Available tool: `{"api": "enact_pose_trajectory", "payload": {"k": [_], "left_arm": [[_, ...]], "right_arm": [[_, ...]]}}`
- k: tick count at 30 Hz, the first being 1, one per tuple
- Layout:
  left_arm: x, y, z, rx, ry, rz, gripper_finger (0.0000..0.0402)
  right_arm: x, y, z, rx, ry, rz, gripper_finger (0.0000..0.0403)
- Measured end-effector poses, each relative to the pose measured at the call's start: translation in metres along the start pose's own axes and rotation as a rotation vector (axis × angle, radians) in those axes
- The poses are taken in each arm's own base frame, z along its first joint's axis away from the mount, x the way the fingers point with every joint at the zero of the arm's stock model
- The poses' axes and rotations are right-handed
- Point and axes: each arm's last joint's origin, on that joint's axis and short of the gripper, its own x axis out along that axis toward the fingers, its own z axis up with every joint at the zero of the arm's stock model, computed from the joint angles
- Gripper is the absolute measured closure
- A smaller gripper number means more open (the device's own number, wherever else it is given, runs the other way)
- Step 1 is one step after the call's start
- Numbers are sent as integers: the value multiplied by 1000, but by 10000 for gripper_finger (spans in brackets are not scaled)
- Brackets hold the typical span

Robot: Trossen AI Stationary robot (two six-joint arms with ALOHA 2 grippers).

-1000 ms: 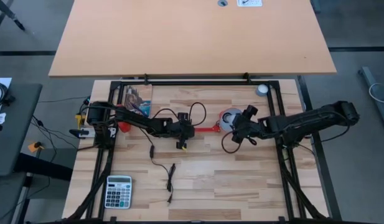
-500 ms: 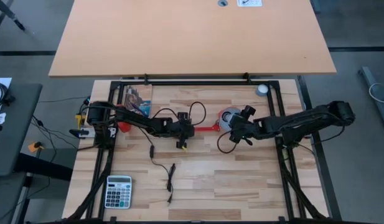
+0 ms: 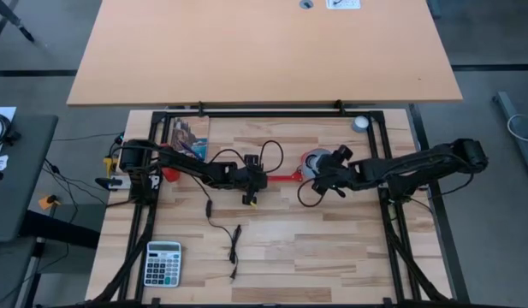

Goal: Screw lightbulb
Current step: Insert the lightbulb in the lamp

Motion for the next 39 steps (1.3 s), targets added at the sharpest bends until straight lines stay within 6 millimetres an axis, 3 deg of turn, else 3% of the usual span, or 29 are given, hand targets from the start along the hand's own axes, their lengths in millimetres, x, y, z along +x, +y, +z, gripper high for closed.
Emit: {"api": "enact_pose_trajectory", "payload": {"k": [6, 12, 20, 29, 39], "left_arm": [[0, 0, 0, 0, 2, 2, 322], [0, 0, 0, -6, 4, 7, 322], [0, 1, -1, 23, 4, 8, 322], [3, 9, -2, 39, 3, -7, 322], [3, 12, -2, 34, -2, -8, 322]], "right_arm": [[3, 3, 0, 85, 0, -14, 101], [8, 3, -2, 381, 12, -32, 101], [8, 3, -2, 616, 8, -34, 101], [8, 3, -2, 655, -5, -40, 97], [6, -3, 1, 549, -12, -44, 40]]}}
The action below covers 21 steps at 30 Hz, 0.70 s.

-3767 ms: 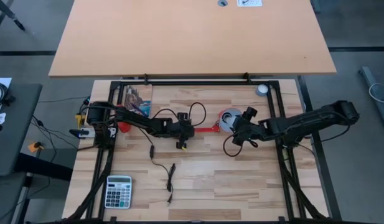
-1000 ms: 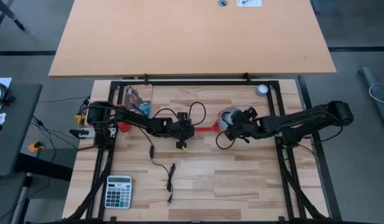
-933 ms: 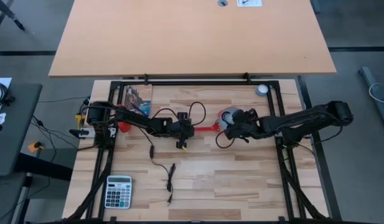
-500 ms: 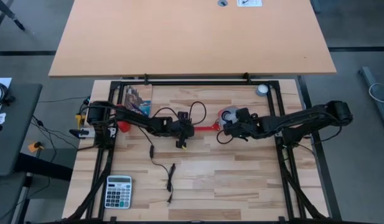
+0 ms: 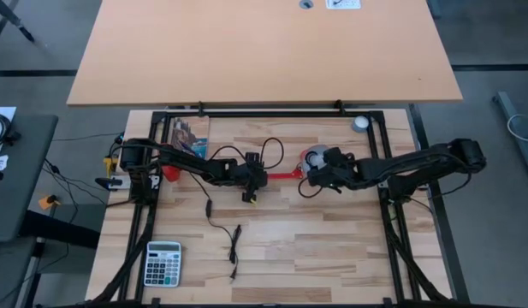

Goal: Screw lightbulb
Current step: Insert the lightbulb in the lamp

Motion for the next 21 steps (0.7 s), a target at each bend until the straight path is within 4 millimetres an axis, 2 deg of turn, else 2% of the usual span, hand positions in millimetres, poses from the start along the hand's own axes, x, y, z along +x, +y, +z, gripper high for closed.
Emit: {"api": "enact_pose_trajectory", "payload": {"k": [7, 11, 13, 16, 21], "left_arm": [[0, 0, 0, 0, 2, 4, 322], [0, 0, 0, -2, 4, 5, 322], [0, 0, 0, -1, 4, 5, 322], [0, 0, 0, -3, 5, 5, 322], [0, 0, 0, -3, 6, 5, 322]], "right_arm": [[-12, -6, 10, -131, -31, 38, 28], [-25, -10, 16, -286, -65, 91, 28], [-32, -10, 17, -432, -83, 123, 28], [-40, -8, 13, -740, -88, 185, 28], [-39, -5, 7, -1141, -87, 215, 28]]}}
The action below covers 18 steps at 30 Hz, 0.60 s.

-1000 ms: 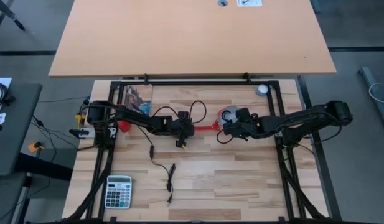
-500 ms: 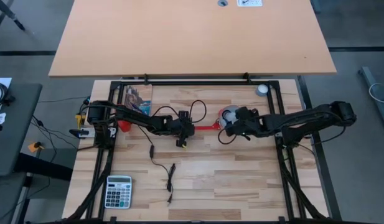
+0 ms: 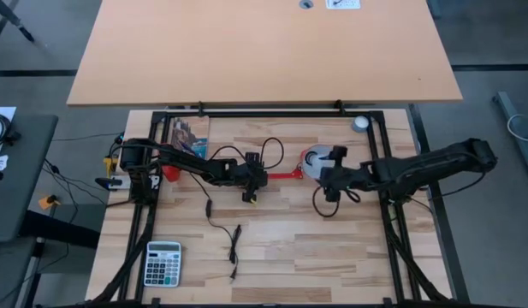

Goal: Screw lightbulb
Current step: Insert the lightbulb in the lamp

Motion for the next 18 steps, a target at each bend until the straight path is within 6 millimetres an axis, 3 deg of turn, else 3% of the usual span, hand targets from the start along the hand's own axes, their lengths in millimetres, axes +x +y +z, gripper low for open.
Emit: {"api": "enact_pose_trajectory", "payload": {"k": [11, 18], "left_arm": [[0, 0, 0, -7, 4, -2, 322], [0, 0, -1, -15, 12, -5, 322]], "right_arm": [[16, -18, -10, -274, 87, 37, 28], [29, -17, -12, -385, 134, 59, 30]]}}
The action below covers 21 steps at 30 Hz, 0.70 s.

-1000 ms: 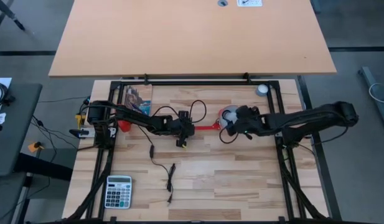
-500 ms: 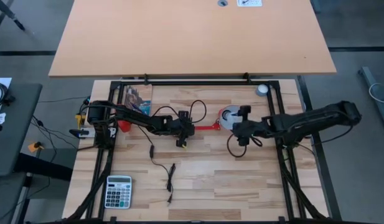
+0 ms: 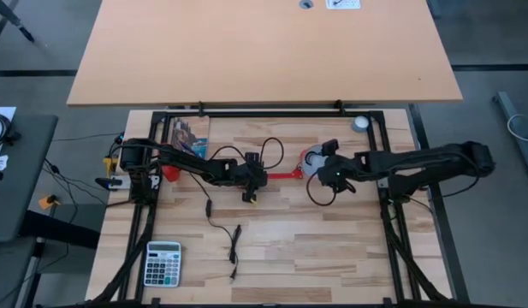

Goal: Screw lightbulb
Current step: Insert the lightbulb in the lamp

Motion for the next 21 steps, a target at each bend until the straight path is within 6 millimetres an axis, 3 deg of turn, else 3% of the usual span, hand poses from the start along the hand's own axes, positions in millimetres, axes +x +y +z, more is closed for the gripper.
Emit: {"api": "enact_pose_trajectory", "payload": {"k": [13, 21], "left_arm": [[-1, -2, 0, -14, 3, -9, 322], [-1, -2, 0, -22, 2, -12, 322]], "right_arm": [[16, 2, 8, 37, 15, -21, 109], [15, 1, 9, 303, 6, -43, 113]]}}
